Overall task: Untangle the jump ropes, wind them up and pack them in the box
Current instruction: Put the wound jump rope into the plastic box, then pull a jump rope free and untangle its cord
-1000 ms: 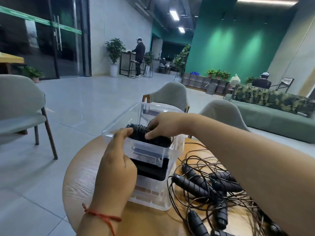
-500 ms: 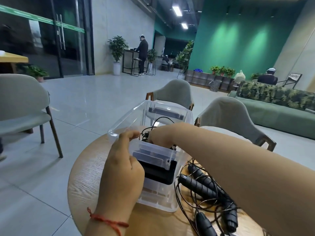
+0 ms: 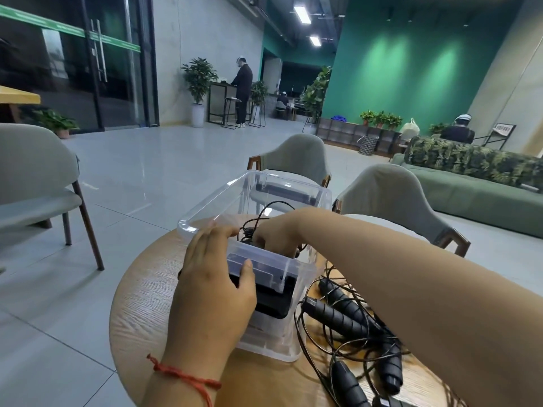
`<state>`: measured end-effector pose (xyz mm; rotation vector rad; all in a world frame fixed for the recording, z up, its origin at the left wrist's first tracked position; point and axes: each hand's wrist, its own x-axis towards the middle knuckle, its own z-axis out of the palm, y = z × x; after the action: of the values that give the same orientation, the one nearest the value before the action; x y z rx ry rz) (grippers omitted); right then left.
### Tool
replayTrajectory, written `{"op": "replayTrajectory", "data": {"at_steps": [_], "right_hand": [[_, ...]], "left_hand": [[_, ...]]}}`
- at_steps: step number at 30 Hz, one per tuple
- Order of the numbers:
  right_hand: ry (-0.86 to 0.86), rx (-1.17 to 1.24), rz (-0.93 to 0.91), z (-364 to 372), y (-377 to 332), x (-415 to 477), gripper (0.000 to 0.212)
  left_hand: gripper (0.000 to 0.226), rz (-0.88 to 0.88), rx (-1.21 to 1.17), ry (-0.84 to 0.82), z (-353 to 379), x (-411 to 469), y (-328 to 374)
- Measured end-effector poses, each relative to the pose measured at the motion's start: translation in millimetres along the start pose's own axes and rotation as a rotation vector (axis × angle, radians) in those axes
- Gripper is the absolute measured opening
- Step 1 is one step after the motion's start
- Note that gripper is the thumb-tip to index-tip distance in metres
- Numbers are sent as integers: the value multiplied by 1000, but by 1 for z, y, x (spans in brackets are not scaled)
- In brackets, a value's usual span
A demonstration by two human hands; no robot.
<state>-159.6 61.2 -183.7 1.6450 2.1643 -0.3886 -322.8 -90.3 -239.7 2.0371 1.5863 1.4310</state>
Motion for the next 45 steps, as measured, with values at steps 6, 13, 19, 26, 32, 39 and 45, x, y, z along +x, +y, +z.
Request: {"op": "replayTrajectory", "data": {"at_steps": [6, 13, 19, 26, 32, 39, 45], "right_hand": [[134, -230, 10, 6, -12, 8, 20], [87, -83, -12, -8, -6, -44, 26], [394, -71, -13, -4, 1, -97, 37], [627, -39, 36, 21, 27, -149, 46], [902, 47, 57, 53, 47, -197, 38], [1075, 400, 180, 120, 89, -277, 23], [1161, 667, 295, 194, 111, -318, 17]], "left_hand": [[46, 5, -5, 27, 3, 0, -2], [51, -20, -42, 14, 5, -2, 2], [50, 27, -12, 30, 9, -3, 14], [54, 82, 0, -59, 18, -18, 48], [48, 193, -126, -118, 27, -34, 83], [36, 347, -170, -198, 52, -63, 119], [32, 358, -175, -319, 85, -77, 125]]}}
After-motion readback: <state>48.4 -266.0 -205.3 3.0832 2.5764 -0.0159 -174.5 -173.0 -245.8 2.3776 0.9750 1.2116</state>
